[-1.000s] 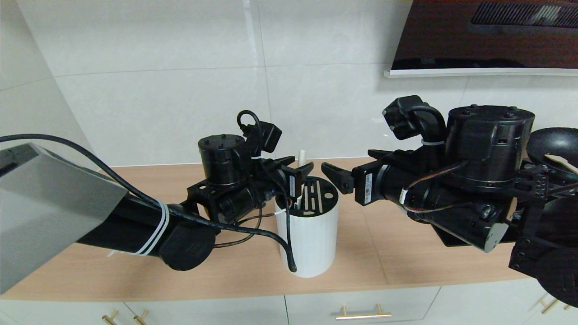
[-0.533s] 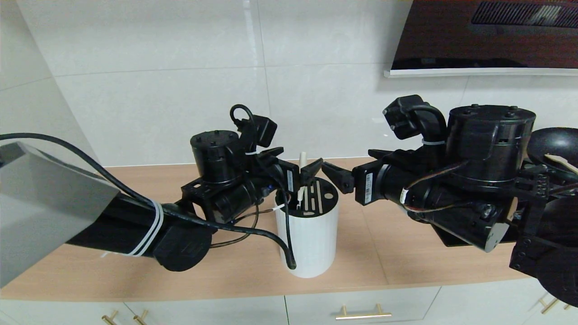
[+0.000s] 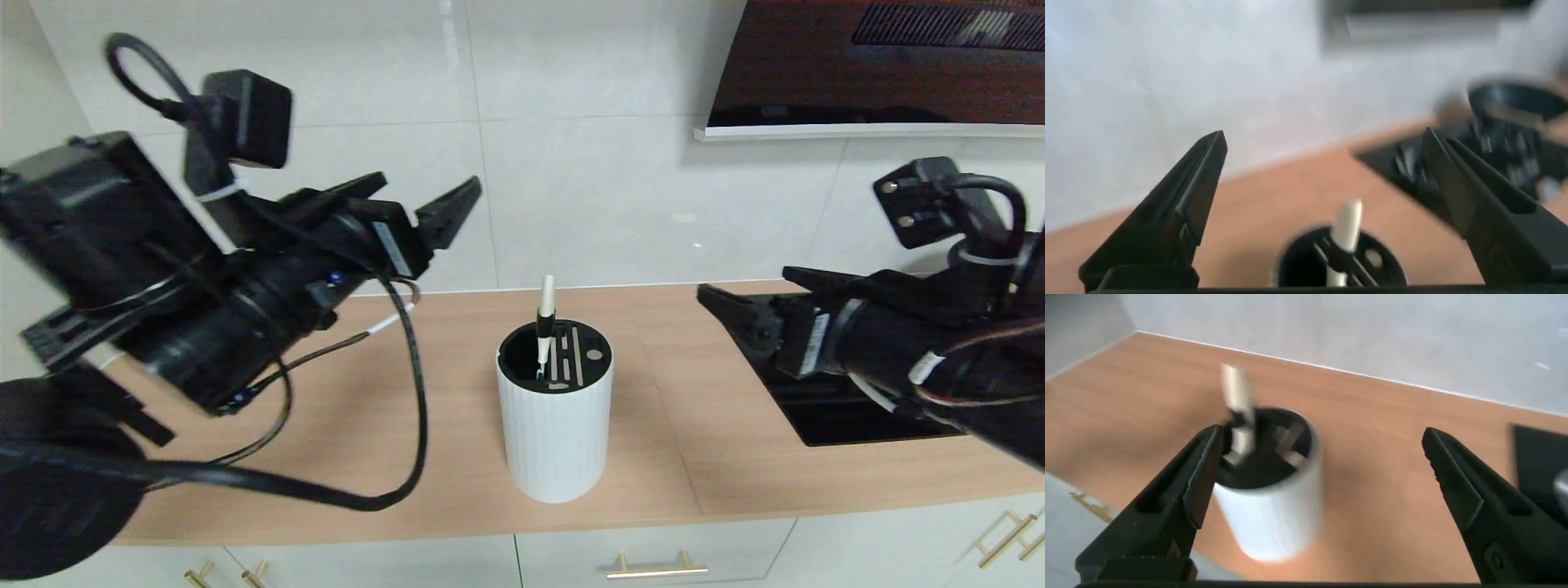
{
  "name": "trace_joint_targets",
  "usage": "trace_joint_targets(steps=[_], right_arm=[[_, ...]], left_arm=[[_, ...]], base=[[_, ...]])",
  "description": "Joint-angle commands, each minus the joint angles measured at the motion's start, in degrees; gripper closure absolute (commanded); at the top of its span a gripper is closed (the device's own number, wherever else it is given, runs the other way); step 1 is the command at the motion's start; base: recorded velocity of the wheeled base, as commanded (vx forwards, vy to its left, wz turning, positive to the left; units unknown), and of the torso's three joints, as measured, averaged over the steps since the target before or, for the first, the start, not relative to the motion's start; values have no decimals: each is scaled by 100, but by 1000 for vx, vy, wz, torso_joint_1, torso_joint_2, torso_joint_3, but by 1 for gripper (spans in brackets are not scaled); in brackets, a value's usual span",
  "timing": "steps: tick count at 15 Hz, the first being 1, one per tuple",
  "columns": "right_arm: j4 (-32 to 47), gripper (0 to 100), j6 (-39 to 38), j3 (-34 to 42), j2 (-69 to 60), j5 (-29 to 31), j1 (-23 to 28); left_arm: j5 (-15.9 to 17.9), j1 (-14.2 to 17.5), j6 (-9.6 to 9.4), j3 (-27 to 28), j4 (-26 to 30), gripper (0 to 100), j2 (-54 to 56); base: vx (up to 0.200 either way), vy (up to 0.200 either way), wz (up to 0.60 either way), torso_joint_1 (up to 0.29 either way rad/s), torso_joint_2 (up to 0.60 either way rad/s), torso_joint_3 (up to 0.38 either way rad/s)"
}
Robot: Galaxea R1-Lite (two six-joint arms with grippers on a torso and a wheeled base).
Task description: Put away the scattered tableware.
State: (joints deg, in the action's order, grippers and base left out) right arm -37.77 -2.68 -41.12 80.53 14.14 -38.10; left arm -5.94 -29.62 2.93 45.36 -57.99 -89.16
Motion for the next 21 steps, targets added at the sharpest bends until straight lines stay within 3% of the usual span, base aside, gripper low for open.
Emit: trace_joint_targets(steps=[1,4,7,9,12,14,17,21], right_arm=[[15,0,22,1088,-1848,-34,672],[358,0,426,2099,-3764,-43,1296],[1439,0,681,2679,-5636,-210,1867],[2564,0,690,2565,-6497,-228,2192],[3223,0,796,2556,-7315,-342,2755],[3232,0,804,2565,-7482,-421,2983],[3144,0,822,2627,-7886,-869,3845],[3144,0,778,3040,-8036,-799,3836]], left_arm=[[-303,686,-38,-1091,262,0,1815],[-303,1336,-11,-1882,1580,0,3634],[-268,1424,59,-1864,3953,0,5787],[-92,1820,384,-1882,4999,0,6701],[198,2356,964,-1943,5694,0,7651],[409,2611,964,-2022,5992,0,8072],[699,2971,947,-2356,6124,0,8679],[796,3006,938,-2717,6115,0,8916]], base=[[0,0,0,0,0,0],[0,0,0,0,0,0],[0,0,0,0,0,0],[0,0,0,0,0,0],[0,0,0,0,0,0],[0,0,0,0,0,0],[0,0,0,0,0,0],[0,0,0,0,0,0]])
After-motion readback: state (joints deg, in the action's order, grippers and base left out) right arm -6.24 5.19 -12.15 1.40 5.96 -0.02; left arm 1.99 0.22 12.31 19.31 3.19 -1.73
